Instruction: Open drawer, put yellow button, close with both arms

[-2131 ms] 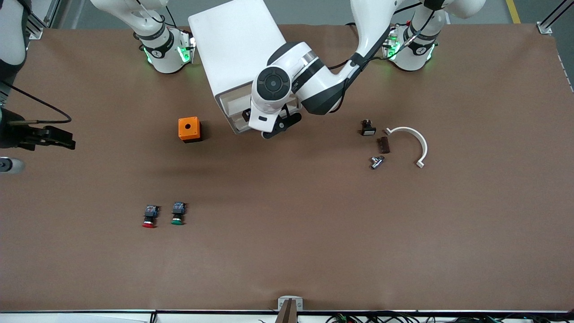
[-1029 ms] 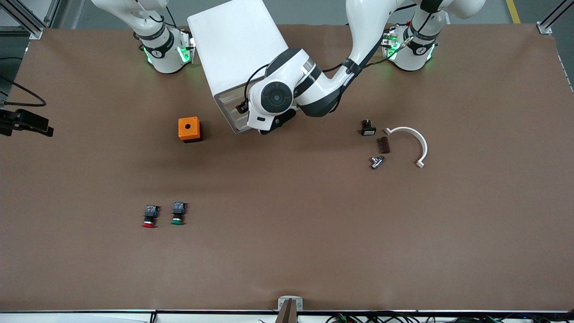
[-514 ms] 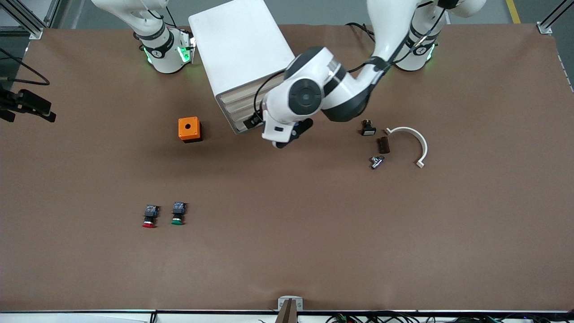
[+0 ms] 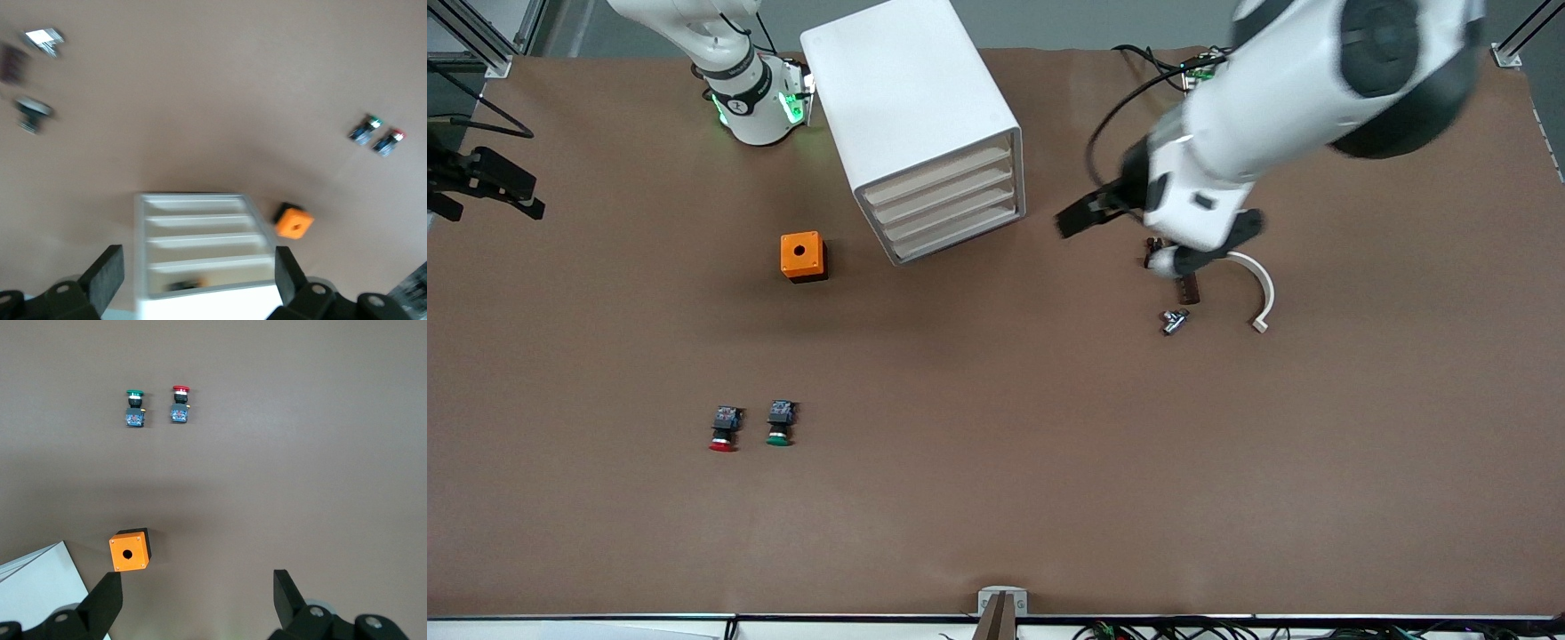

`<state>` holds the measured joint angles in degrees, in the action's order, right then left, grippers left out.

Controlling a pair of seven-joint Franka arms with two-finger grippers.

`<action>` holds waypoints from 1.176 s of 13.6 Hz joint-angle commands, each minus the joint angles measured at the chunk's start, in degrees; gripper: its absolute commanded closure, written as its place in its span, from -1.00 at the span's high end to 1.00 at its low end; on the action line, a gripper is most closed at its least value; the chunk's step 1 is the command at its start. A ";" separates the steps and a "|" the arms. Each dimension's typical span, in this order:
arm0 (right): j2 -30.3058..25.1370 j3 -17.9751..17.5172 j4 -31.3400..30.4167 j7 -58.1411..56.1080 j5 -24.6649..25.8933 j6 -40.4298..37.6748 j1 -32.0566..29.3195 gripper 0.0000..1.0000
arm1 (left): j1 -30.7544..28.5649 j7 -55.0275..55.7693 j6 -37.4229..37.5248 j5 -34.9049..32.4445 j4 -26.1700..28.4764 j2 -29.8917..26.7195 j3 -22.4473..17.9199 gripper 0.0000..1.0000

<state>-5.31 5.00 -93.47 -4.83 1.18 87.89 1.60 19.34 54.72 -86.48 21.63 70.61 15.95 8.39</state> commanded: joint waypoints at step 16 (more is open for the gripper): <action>-2.51 0.80 -2.51 0.09 -1.62 0.71 -1.16 1.00 | -26.20 -47.42 -4.31 -17.41 32.14 -26.33 2.33 0.99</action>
<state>-6.01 6.07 -94.25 -4.75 0.57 88.22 1.13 -6.35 8.20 -88.83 5.50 99.92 -6.72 9.58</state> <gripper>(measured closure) 0.000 0.004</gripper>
